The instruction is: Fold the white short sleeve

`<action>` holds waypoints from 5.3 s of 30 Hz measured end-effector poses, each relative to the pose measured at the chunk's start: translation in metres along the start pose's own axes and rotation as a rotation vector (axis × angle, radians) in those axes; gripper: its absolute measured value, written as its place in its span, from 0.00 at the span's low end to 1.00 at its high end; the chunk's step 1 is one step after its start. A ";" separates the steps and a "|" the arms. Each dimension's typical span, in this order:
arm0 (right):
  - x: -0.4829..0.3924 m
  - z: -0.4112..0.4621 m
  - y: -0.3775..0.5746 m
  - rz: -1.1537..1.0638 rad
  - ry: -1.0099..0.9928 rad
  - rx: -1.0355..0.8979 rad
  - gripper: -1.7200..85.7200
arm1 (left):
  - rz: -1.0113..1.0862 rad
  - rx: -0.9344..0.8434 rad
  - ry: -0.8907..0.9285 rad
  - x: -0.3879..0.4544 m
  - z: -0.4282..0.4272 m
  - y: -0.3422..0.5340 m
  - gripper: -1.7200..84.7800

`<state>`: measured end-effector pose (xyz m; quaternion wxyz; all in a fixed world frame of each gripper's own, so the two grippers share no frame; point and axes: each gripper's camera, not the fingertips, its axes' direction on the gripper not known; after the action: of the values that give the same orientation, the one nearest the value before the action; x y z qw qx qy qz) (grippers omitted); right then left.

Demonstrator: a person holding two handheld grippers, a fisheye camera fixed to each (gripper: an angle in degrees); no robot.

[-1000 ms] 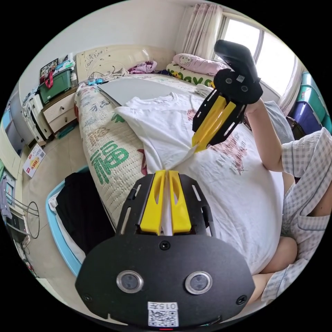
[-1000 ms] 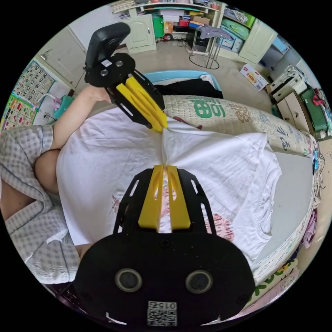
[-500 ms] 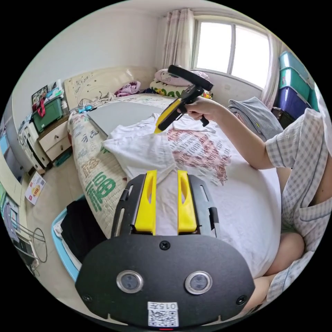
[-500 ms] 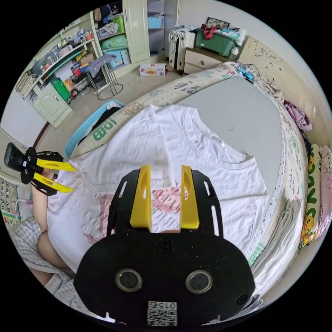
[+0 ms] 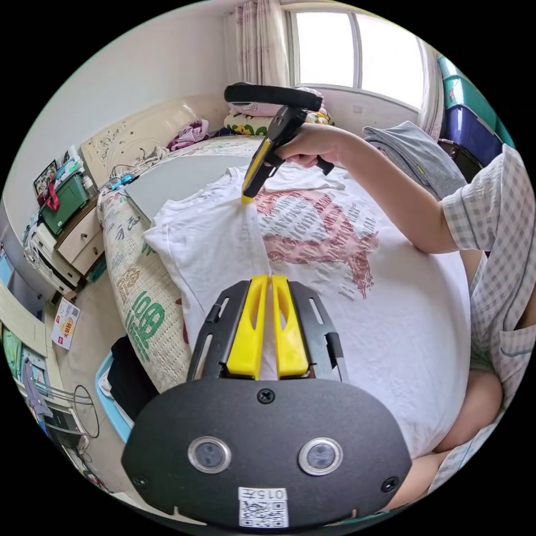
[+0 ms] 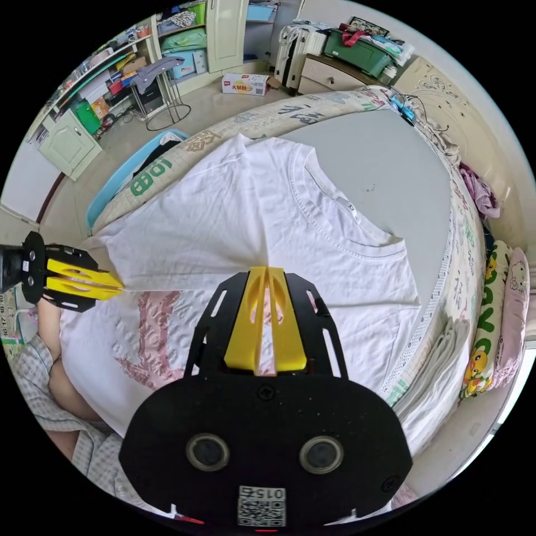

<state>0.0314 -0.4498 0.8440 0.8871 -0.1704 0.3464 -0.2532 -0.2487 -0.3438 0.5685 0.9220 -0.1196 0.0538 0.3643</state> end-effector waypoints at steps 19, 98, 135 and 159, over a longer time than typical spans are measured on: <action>-0.047 -0.010 0.019 -0.043 0.132 -0.113 0.03 | 0.073 -0.025 -0.020 0.021 0.036 0.020 0.01; -0.032 -0.116 0.680 0.493 0.074 -0.178 0.01 | -0.883 -0.093 -0.033 0.141 0.037 0.422 0.01; -0.060 -0.133 0.673 0.130 0.002 -0.263 0.01 | -0.748 -0.344 -0.165 0.135 -0.044 0.334 0.02; 0.162 -0.121 0.292 0.421 0.093 0.395 0.11 | -0.543 -0.077 -0.202 -0.098 0.091 -0.068 0.16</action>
<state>0.1454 -0.3194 0.5340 0.9193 0.0932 0.3583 -0.1337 -0.2722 -0.4323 0.6873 0.9812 -0.1278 -0.0864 0.1159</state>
